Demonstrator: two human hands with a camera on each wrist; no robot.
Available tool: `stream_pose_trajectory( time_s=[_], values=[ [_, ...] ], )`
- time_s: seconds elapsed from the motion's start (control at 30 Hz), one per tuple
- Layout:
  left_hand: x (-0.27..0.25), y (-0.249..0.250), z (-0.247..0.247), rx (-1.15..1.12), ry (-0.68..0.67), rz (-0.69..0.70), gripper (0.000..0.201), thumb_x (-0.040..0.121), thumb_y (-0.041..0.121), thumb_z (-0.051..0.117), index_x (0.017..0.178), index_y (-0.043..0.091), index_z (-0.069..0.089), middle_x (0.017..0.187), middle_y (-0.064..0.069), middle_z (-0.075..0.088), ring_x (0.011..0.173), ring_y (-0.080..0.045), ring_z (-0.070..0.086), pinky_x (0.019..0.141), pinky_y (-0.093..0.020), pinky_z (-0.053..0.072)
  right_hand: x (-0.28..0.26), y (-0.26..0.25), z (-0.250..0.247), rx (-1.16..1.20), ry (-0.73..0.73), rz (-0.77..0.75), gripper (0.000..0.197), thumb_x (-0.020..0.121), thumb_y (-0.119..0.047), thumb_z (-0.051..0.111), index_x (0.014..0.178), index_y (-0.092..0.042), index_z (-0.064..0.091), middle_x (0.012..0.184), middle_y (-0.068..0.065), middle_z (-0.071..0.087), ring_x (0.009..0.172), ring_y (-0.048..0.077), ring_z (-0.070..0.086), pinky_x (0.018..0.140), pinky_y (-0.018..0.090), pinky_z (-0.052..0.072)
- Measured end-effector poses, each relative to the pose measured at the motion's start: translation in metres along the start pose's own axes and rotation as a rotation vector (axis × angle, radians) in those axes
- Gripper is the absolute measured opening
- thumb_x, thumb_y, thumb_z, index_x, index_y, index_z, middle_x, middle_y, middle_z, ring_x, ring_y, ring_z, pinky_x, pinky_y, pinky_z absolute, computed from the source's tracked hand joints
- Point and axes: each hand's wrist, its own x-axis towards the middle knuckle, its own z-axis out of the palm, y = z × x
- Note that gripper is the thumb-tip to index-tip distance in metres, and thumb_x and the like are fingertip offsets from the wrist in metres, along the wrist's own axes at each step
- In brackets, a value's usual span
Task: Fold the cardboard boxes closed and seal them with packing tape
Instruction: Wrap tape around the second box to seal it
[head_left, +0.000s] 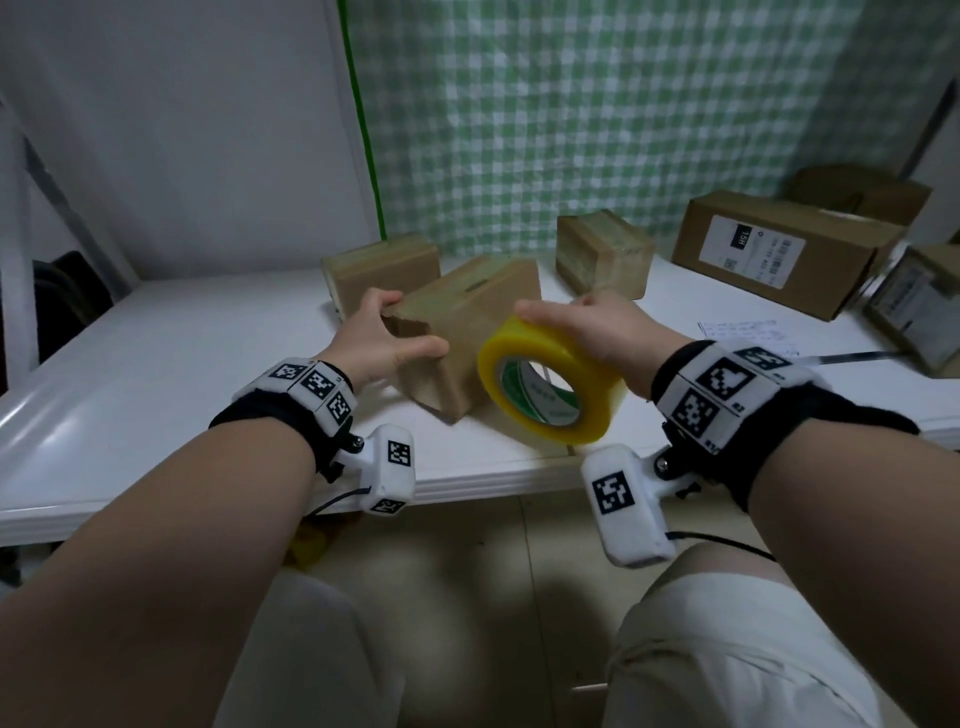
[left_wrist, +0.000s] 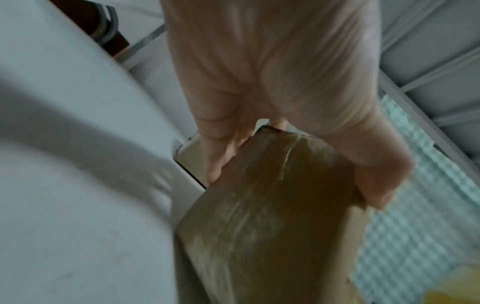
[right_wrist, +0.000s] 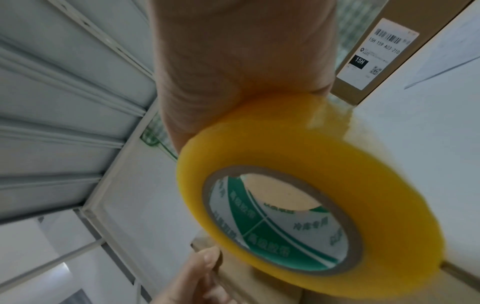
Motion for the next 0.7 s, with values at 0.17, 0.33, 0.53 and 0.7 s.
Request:
stream_pose_trajectory(
  time_s=[0.17, 0.33, 0.53, 0.7],
  values=[
    [-0.008, 0.001, 0.003, -0.304, -0.211, -0.226, 0.033, 0.088, 0.041, 0.058, 0.108, 0.015, 0.056, 0.115, -0.013, 0.058, 0.098, -0.025, 0.062, 0.079, -0.036, 0.054, 0.006, -0.036, -0.006, 0.174, -0.024, -0.048, 0.066, 0.061, -0.06, 0.077, 0.106, -0.012, 0.067, 0.098, 0.005, 0.072, 0.087, 0.022, 0.069, 0.076, 0.036, 0.056],
    [-0.009, -0.011, -0.004, -0.189, -0.096, -0.128, 0.051, 0.076, 0.063, 0.062, 0.11, 0.024, 0.061, 0.12, -0.001, 0.059, 0.109, -0.019, 0.058, 0.099, -0.043, 0.047, 0.013, -0.054, 0.002, 0.223, -0.017, -0.08, 0.07, 0.058, -0.053, 0.081, 0.111, -0.01, 0.065, 0.102, 0.006, 0.071, 0.089, 0.02, 0.068, 0.072, 0.032, 0.055],
    [-0.01, -0.001, 0.0, 0.032, -0.049, 0.144, 0.093, 0.061, 0.038, 0.071, 0.145, 0.022, 0.033, 0.141, -0.006, 0.044, 0.127, -0.023, 0.044, 0.107, -0.044, 0.038, 0.02, -0.076, 0.029, 0.185, 0.155, -0.144, 0.065, 0.055, -0.064, 0.076, 0.092, -0.012, 0.065, 0.099, 0.007, 0.07, 0.09, 0.023, 0.067, 0.079, 0.037, 0.056],
    [-0.01, -0.014, 0.001, 0.174, -0.102, 0.062, 0.136, 0.052, 0.044, 0.082, 0.151, 0.016, -0.008, 0.157, 0.0, -0.003, 0.144, -0.02, 0.012, 0.116, -0.036, 0.021, 0.027, -0.085, 0.03, 0.195, 0.193, -0.128, 0.049, 0.086, -0.032, 0.061, 0.119, 0.005, 0.06, 0.122, 0.024, 0.061, 0.11, 0.039, 0.058, 0.091, 0.052, 0.05]
  ],
)
